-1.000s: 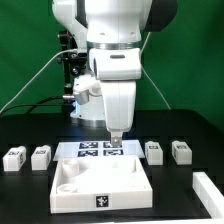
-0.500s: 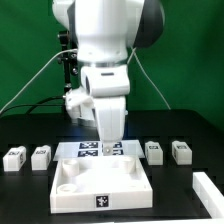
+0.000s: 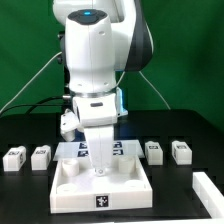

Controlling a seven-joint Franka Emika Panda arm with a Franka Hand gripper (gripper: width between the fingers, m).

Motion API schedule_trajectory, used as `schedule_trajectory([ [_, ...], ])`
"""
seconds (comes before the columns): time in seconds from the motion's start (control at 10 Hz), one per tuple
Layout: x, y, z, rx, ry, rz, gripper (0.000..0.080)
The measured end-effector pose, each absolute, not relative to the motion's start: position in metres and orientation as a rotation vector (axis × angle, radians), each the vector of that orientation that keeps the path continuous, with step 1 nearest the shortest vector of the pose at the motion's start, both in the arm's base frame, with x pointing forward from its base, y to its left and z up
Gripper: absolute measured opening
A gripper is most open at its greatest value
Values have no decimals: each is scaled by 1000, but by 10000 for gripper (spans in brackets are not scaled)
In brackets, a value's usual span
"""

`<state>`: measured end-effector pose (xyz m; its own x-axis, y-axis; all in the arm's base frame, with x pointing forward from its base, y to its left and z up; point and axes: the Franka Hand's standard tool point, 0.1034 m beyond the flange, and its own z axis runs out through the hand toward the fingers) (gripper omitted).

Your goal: Assemble one leg

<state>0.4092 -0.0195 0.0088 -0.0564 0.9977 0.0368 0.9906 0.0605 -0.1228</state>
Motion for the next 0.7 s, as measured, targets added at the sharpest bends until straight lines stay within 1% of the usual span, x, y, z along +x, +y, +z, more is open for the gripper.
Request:
schedule_trajectory([
  [0.1,409,-20,9,-2079,-2203,98,623],
  [0.2,409,-20,9,-2079,-2202,98,623],
  [0.3,409,-20,9,-2079,-2202,98,450],
  [0.4,409,-20,9,-2079,-2202,99,450],
  [0.5,409,-20,8,-2079,-2201,99,249],
  [0.6,409,-20,8,-2079,-2201,99,112],
  [0.7,411,-20,10,-2086,-2205,90,112],
])
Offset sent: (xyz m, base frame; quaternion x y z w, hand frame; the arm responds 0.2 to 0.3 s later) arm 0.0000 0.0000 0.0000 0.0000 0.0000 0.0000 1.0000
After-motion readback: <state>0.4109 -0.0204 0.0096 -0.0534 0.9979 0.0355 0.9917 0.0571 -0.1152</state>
